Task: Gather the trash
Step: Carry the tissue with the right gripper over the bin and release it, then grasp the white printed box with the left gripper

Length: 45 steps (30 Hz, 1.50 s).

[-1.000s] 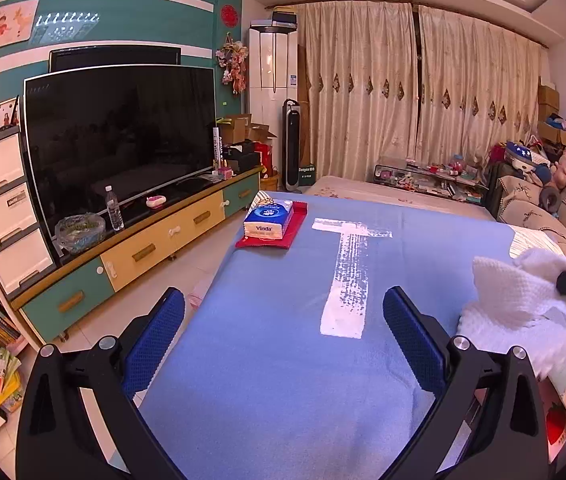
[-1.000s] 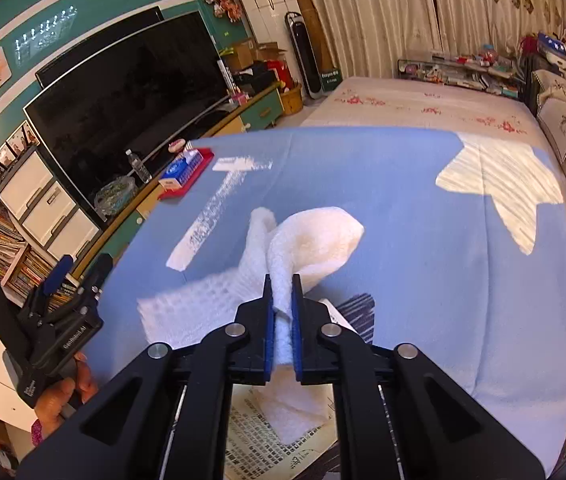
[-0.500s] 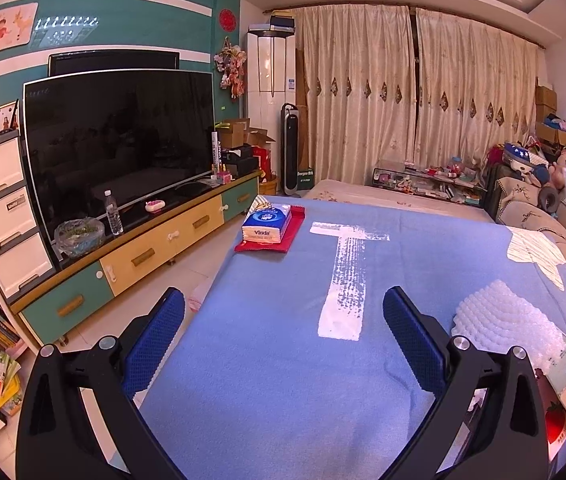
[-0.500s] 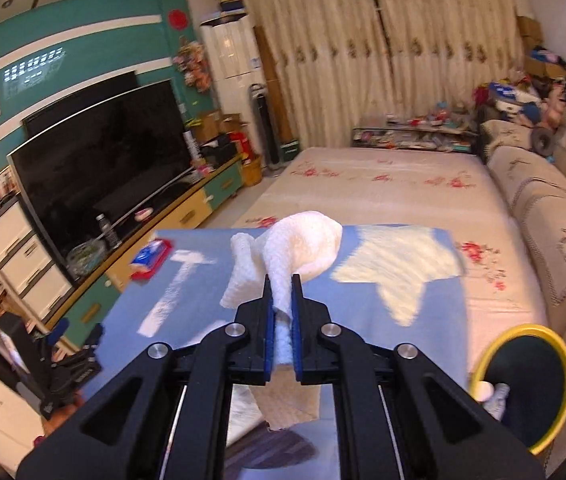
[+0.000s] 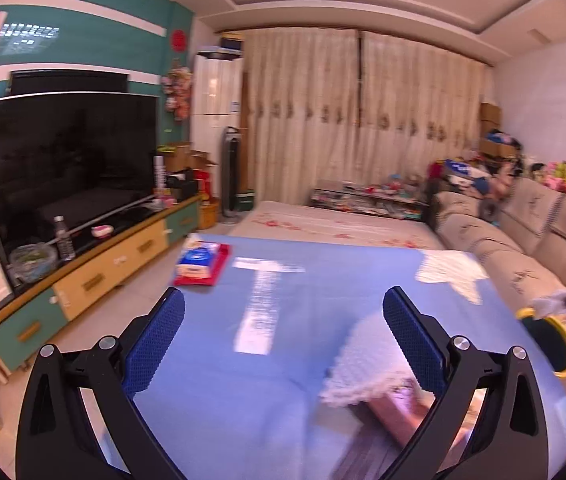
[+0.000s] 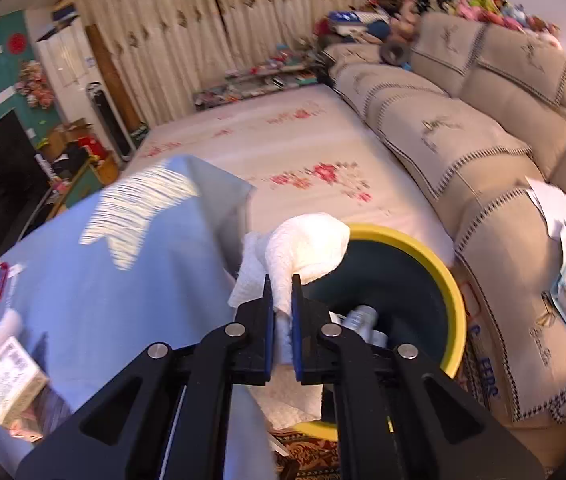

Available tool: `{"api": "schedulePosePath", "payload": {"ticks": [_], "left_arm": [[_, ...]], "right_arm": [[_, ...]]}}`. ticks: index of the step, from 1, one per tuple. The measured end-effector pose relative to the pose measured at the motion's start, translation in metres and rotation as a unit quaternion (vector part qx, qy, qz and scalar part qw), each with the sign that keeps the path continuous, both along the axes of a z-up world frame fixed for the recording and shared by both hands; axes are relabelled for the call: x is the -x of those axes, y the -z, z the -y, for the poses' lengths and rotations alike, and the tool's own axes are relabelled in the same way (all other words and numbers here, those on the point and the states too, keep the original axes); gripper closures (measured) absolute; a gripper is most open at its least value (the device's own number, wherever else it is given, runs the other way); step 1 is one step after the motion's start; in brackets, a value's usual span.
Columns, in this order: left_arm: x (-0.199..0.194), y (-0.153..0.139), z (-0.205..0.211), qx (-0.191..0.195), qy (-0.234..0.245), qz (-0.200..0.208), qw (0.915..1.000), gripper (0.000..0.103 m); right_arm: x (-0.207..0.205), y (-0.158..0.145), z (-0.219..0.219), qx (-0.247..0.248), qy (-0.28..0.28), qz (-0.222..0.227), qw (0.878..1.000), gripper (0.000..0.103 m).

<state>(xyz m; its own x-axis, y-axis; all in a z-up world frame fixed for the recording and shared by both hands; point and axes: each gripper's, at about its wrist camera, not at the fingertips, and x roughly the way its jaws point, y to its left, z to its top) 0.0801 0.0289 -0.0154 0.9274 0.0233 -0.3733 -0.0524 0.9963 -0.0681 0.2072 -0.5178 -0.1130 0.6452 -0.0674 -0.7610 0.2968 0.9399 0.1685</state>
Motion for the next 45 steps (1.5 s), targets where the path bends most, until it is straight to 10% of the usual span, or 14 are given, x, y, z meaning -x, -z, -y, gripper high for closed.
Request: {"api": "schedulePosePath", "payload": {"ticks": [5, 7, 8, 25, 45], "left_arm": [[0.013, -0.013, 0.031, 0.014, 0.074, -0.011, 0.9971, 0.005], [0.017, -0.015, 0.044, 0.013, 0.104, -0.016, 0.9944, 0.005], [0.019, -0.015, 0.052, 0.01, 0.117, -0.018, 0.993, 0.005], [0.047, 0.004, 0.143, -0.084, 0.273, -0.076, 0.9554, 0.005], [-0.031, 0.045, 0.163, -0.156, 0.292, -0.155, 0.9306, 0.005]], "right_arm": [[-0.016, 0.04, 0.028, 0.005, 0.028, -0.042, 0.999, 0.085], [-0.016, 0.048, 0.034, 0.013, 0.041, -0.044, 0.998, 0.048], [-0.015, 0.049, 0.035, 0.016, 0.045, -0.039, 0.998, 0.045], [0.018, 0.029, 0.01, -0.01, 0.01, 0.011, 1.0, 0.036], [0.015, 0.044, 0.006, -0.035, 0.001, 0.004, 0.999, 0.034]]}}
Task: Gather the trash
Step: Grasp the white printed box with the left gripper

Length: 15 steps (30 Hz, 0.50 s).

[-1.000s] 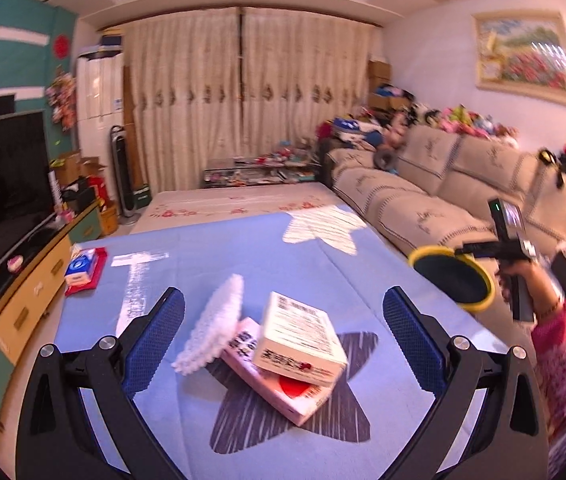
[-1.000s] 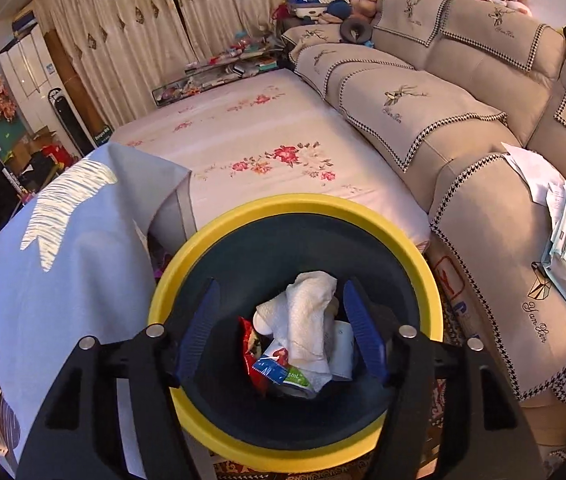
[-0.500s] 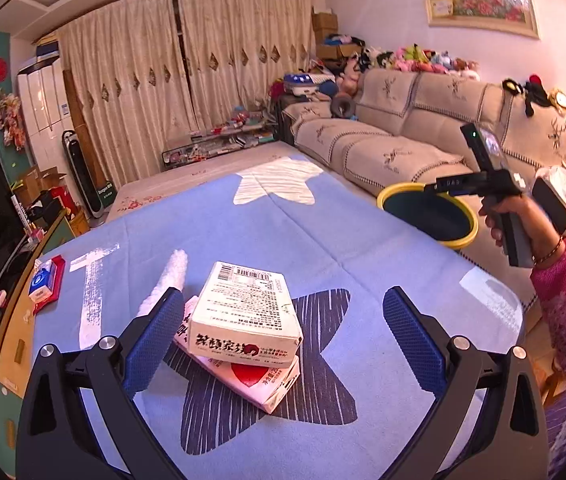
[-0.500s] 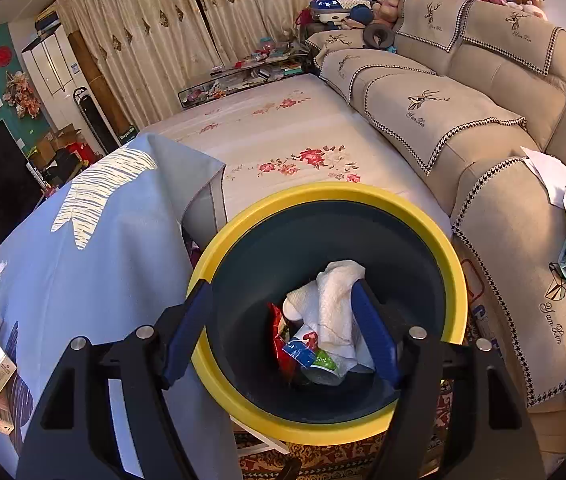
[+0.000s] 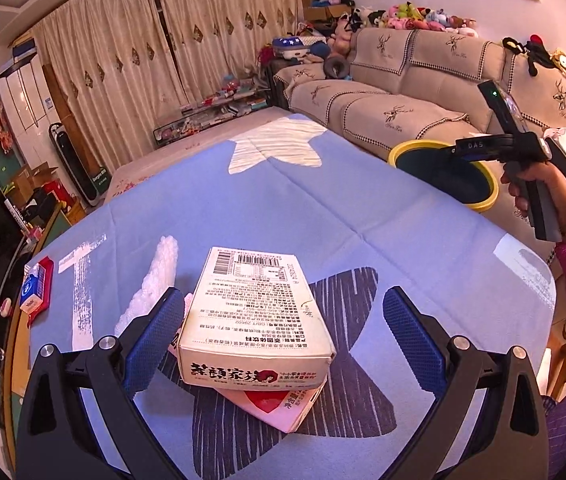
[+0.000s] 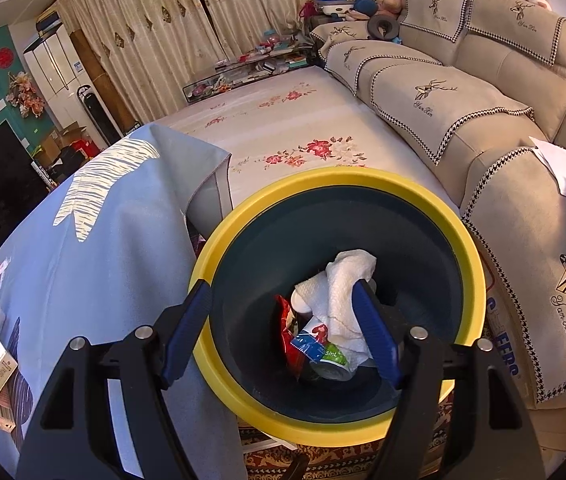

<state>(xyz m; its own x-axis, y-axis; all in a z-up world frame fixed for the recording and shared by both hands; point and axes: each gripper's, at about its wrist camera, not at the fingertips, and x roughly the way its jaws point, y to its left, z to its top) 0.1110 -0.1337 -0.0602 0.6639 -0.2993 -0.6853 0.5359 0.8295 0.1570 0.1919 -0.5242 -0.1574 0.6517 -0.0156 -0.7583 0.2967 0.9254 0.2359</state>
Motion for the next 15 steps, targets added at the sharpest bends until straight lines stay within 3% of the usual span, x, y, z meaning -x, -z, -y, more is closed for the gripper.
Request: {"api": "schedulePosePath", "payload": {"ticks": [11, 15], "left_arm": [[-0.019, 0.019, 0.009, -0.025, -0.02, -0.023, 0.9992, 0.006], [-0.027, 0.024, 0.009, -0.029, -0.04, -0.033, 0.9982, 0.022]], "right_arm": [[-0.001, 0.011, 0.001, -0.008, -0.004, -0.01, 1.0, 0.033], [0.0, 0.014, 0.0, -0.011, -0.005, -0.012, 1.0, 0.033]]}}
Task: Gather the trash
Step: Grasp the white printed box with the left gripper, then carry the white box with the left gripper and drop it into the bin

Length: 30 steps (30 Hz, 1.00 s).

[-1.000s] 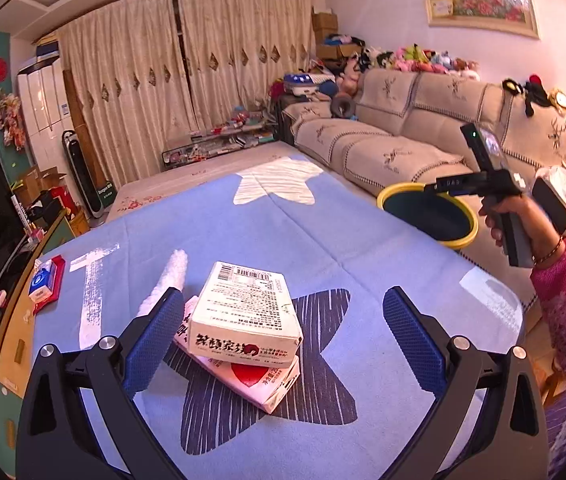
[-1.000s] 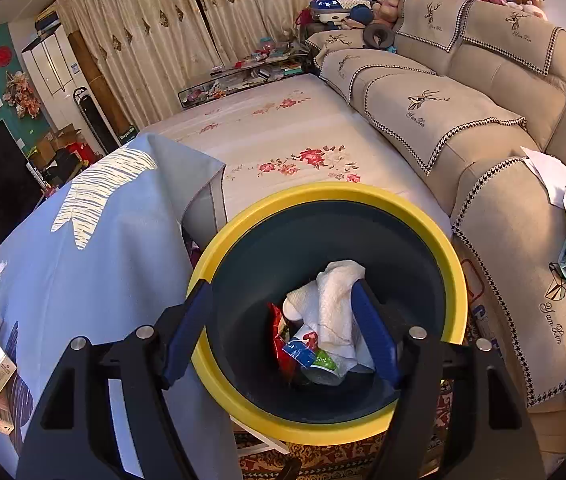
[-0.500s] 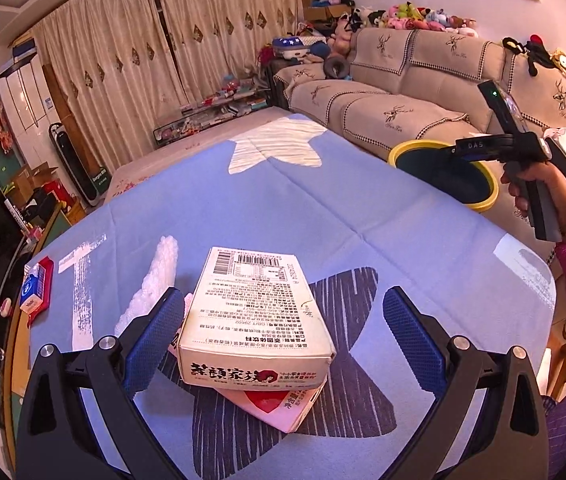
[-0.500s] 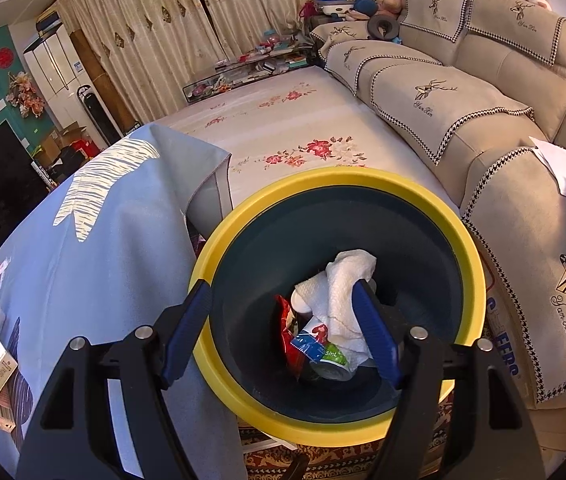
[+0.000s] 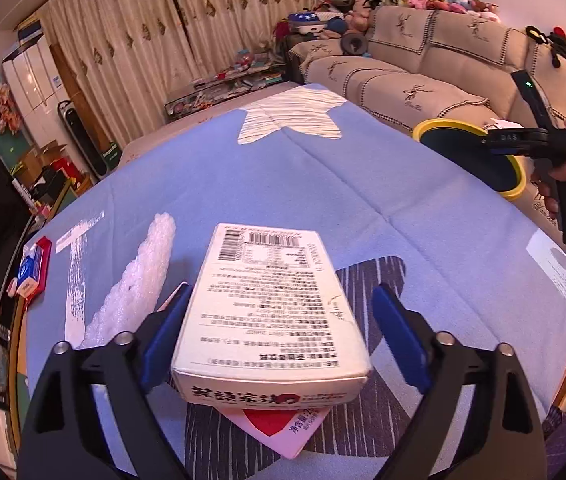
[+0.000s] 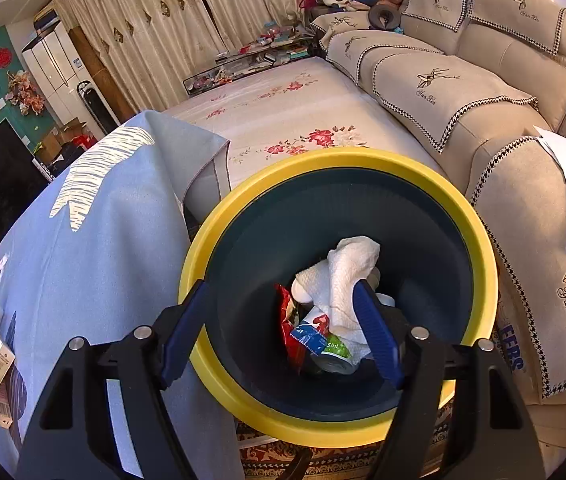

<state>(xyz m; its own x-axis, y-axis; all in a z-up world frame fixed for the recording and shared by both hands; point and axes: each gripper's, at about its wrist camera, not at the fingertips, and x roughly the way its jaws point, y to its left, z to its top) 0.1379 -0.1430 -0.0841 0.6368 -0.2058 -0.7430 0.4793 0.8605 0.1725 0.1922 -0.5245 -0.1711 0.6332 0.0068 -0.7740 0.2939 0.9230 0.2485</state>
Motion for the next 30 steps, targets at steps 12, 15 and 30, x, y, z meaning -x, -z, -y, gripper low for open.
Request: {"api": "schedulePosePath", "payload": {"ticks": [12, 15, 30], "left_arm": [[0.01, -0.017, 0.011, 0.023, 0.01, 0.008, 0.9997, 0.03], [0.016, -0.027, 0.022, 0.035, 0.023, 0.015, 0.999, 0.03], [-0.003, -0.055, 0.118, 0.103, 0.093, 0.008, 0.9903, 0.03]], "right_arm": [[0.011, -0.011, 0.006, -0.012, 0.002, 0.018, 1.0, 0.033], [0.014, -0.014, 0.006, -0.014, -0.001, 0.023, 1.0, 0.033], [0.043, -0.027, 0.029, -0.002, 0.015, 0.038, 0.999, 0.033]]}}
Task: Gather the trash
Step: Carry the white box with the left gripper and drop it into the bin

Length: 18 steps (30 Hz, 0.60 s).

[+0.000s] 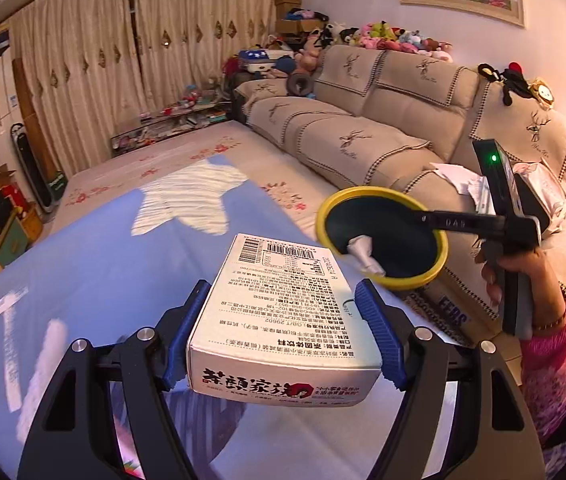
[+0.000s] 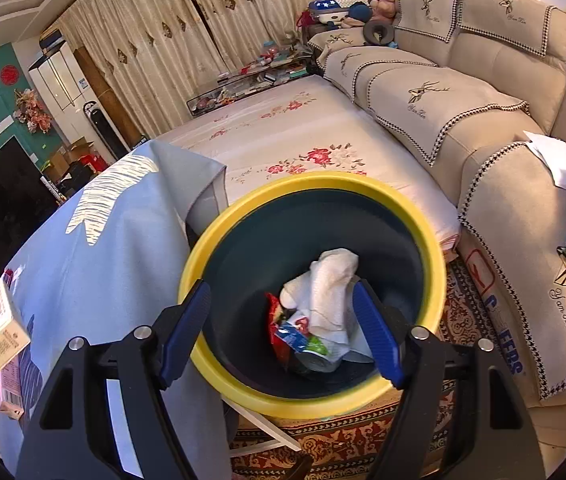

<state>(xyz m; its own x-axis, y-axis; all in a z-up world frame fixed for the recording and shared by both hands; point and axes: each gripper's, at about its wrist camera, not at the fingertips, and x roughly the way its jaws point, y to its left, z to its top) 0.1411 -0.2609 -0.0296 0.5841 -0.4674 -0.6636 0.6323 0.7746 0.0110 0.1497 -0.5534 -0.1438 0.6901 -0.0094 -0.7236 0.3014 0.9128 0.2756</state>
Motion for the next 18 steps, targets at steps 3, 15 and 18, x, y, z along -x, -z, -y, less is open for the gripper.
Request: {"api": "schedulePosePath", "payload": {"ticks": [3, 15, 18], "left_arm": [[-0.015, 0.002, 0.029, 0.01, 0.012, -0.01, 0.9998, 0.03], [-0.067, 0.042, 0.181, -0.013, 0.056, -0.034, 0.9978, 0.03], [-0.075, 0.059, 0.215, -0.025, 0.065, -0.05, 0.9963, 0.03]], "right_arm": [[0.011, 0.0, 0.011, 0.007, 0.013, -0.001, 1.0, 0.033], [0.048, 0.013, 0.062, -0.001, 0.07, -0.011, 0.997, 0.033], [0.056, 0.016, 0.072, 0.0, 0.083, -0.015, 0.996, 0.033]]}}
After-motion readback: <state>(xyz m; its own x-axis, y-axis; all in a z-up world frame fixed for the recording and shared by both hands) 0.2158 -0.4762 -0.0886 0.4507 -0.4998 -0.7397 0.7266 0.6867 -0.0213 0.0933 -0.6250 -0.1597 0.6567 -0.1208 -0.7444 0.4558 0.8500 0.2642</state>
